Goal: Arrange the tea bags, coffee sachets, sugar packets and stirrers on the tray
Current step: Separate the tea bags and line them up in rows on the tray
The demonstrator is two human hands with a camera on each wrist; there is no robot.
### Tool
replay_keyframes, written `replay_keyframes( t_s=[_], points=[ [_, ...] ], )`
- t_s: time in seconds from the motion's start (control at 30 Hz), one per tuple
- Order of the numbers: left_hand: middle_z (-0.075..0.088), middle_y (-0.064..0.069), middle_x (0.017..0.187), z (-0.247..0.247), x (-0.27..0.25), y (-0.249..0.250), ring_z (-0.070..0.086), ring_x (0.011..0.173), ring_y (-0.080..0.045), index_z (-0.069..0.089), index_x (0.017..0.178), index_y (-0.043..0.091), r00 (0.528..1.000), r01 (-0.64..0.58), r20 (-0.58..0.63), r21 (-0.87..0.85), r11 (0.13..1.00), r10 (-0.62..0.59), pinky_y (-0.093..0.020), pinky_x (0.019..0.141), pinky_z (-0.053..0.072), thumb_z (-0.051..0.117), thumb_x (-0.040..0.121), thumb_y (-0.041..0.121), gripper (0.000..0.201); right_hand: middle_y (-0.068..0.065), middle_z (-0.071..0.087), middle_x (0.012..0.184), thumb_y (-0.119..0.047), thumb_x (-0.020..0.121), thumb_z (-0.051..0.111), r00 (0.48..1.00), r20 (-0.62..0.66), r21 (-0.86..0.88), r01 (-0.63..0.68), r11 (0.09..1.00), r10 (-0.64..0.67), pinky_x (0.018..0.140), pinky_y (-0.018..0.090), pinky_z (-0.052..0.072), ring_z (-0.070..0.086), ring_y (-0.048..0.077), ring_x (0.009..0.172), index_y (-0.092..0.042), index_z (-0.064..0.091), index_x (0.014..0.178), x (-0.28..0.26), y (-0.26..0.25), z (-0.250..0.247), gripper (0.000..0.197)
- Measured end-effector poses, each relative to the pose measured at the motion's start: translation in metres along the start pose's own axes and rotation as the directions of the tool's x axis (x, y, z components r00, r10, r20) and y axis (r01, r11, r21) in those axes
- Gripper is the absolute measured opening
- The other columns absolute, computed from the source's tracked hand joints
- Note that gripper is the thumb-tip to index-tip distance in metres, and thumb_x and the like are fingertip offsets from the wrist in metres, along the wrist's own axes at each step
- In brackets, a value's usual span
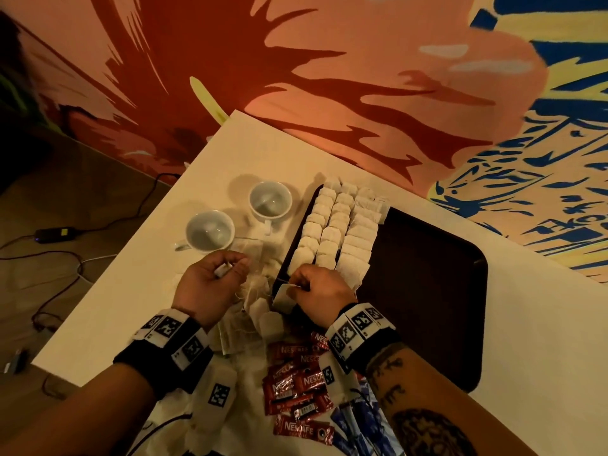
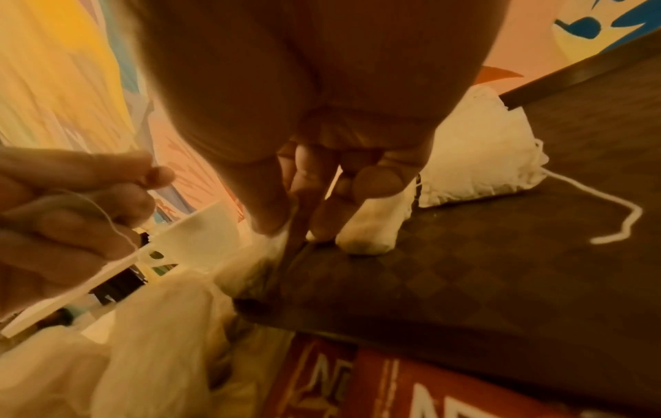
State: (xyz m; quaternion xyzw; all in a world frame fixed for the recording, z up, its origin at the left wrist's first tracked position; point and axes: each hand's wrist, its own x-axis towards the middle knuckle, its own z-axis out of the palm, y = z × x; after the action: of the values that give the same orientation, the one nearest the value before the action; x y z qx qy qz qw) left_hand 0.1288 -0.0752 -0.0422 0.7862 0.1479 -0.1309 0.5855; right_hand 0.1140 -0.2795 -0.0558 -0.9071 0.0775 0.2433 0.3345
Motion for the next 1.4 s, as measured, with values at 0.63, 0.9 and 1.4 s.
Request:
replay_keyframes(
  t_s=[0.63, 0.9, 1.4],
  points=[
    [0.064, 0.013, 0.059, 0.011, 0.002, -0.005, 0.053, 0.052, -0.002, 0.070, 0.076, 0.032, 0.997, 0.012, 0.077, -0.028, 1.000, -0.010, -0.032, 0.061, 0.049, 0.073, 0.087, 0.028, 0.012, -0.002, 0.053, 0.122, -0.028, 0.083, 0.071, 0.977, -0.179, -0.143, -0.143, 0.979, 0.116, 0.090, 0.033, 0.049, 0.056, 0.021, 0.110, -0.029, 0.057, 0.115, 0.023, -0.005, -0.010, 0.035],
    [0.060, 0.006, 0.056, 0.022, -0.002, 0.006, 0.048, 0.049, -0.012, 0.070, 0.075, 0.029, 0.993, 0.029, 0.120, -0.068, 0.997, -0.021, -0.027, 0.051, 0.045, 0.071, 0.089, 0.027, 0.014, -0.001, 0.049, 0.119, -0.008, 0.079, 0.068, 0.977, -0.194, -0.211, -0.128, 0.969, 0.086, 0.090, 0.038, 0.049, 0.053, 0.024, 0.111, -0.025, 0.049, 0.110, 0.027, -0.008, -0.010, 0.040],
    [0.067, -0.001, 0.072, 0.062, -0.017, 0.030, 0.067, 0.067, -0.021, 0.062, 0.093, 0.020, 0.974, 0.180, 0.189, -0.313, 0.933, -0.125, -0.028, 0.057, 0.050, 0.049, 0.100, 0.038, 0.023, -0.015, 0.066, 0.091, -0.036, 0.091, 0.070, 0.977, -0.162, 0.393, 0.191, 0.900, -0.137, 0.072, 0.015, 0.049, 0.062, -0.003, 0.080, -0.028, 0.067, 0.103, -0.045, -0.021, -0.015, 0.015]
  ],
)
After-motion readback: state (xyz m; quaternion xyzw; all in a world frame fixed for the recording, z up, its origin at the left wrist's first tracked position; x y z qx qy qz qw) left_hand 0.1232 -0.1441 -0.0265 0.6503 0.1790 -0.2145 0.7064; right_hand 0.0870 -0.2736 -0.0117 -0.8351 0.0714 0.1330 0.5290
